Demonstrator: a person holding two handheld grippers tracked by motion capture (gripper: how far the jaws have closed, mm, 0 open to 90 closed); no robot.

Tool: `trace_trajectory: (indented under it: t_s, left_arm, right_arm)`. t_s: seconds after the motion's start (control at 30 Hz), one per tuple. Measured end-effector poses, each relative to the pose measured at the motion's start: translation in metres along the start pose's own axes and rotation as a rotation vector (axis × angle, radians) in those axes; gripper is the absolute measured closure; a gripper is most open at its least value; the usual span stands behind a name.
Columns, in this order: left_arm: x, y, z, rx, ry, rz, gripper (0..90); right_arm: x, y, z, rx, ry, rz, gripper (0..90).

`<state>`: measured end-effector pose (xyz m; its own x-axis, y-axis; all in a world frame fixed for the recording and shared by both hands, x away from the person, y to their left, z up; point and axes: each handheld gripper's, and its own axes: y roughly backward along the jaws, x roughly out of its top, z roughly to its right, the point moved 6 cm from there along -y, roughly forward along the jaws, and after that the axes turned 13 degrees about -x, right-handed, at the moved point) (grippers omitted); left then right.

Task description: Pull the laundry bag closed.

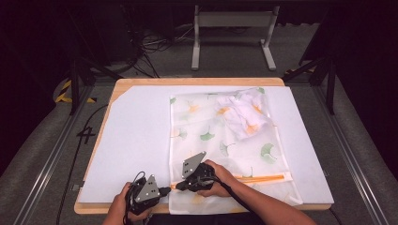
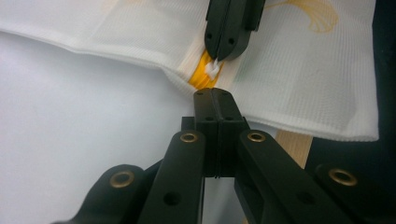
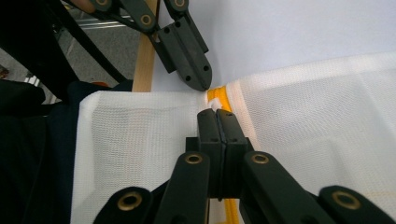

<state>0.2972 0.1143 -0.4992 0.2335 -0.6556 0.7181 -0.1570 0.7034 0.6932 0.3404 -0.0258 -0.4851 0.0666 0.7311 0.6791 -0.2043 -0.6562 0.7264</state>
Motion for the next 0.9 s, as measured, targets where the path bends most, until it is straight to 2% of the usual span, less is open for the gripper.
trace_trajectory:
  t_s: [0.13, 0.17, 0.2, 0.23, 0.27, 0.3, 0.4, 0.47, 0.5, 0.57, 0.73, 0.9]
  left_arm:
    - [-0.001, 0.000, -0.001, -0.002, 0.014, 0.017, 90.0]
    - [-0.001, 0.000, 0.000, -0.005, 0.003, 0.027, 90.0]
    - [0.001, 0.002, 0.000, -0.005, 0.008, 0.052, 90.0]
    - [0.005, 0.004, 0.001, -0.024, -0.004, 0.084, 90.0]
    - [0.005, 0.004, 0.001, -0.024, -0.004, 0.084, 90.0]
    - [0.011, 0.004, 0.006, -0.051, -0.039, 0.100, 90.0]
    - [0.011, -0.002, 0.011, -0.090, -0.068, 0.073, 90.0]
    - [0.009, -0.006, 0.008, -0.059, -0.072, 0.022, 90.0]
    - [0.008, -0.008, 0.007, -0.057, -0.081, 0.010, 90.0]
    - [0.008, -0.008, 0.006, -0.066, -0.064, 0.010, 90.0]
    - [0.008, -0.009, 0.007, -0.054, -0.068, -0.005, 90.0]
    - [0.008, -0.009, 0.007, -0.066, -0.046, 0.015, 90.0]
  right_arm:
    - [-0.001, -0.001, -0.001, -0.002, 0.001, -0.012, 90.0]
    - [0.000, -0.003, -0.002, -0.009, 0.003, -0.011, 90.0]
    - [0.001, -0.003, -0.003, -0.010, 0.006, -0.011, 90.0]
    - [0.001, -0.003, -0.002, -0.009, 0.005, -0.008, 90.0]
    - [0.001, -0.003, -0.002, -0.009, 0.005, -0.008, 90.0]
    - [0.001, -0.004, 0.000, -0.009, -0.016, 0.000, 90.0]
    - [0.001, -0.004, 0.000, -0.011, -0.021, 0.001, 90.0]
    - [0.001, -0.005, 0.000, -0.012, -0.020, 0.000, 90.0]
    - [0.001, -0.005, 0.000, -0.013, -0.020, -0.001, 90.0]
    - [0.001, -0.005, 0.000, -0.012, -0.019, -0.001, 90.0]
    - [-0.001, -0.002, -0.002, -0.013, -0.012, -0.003, 90.0]
    - [-0.003, 0.000, -0.002, -0.015, -0.009, 0.000, 90.0]
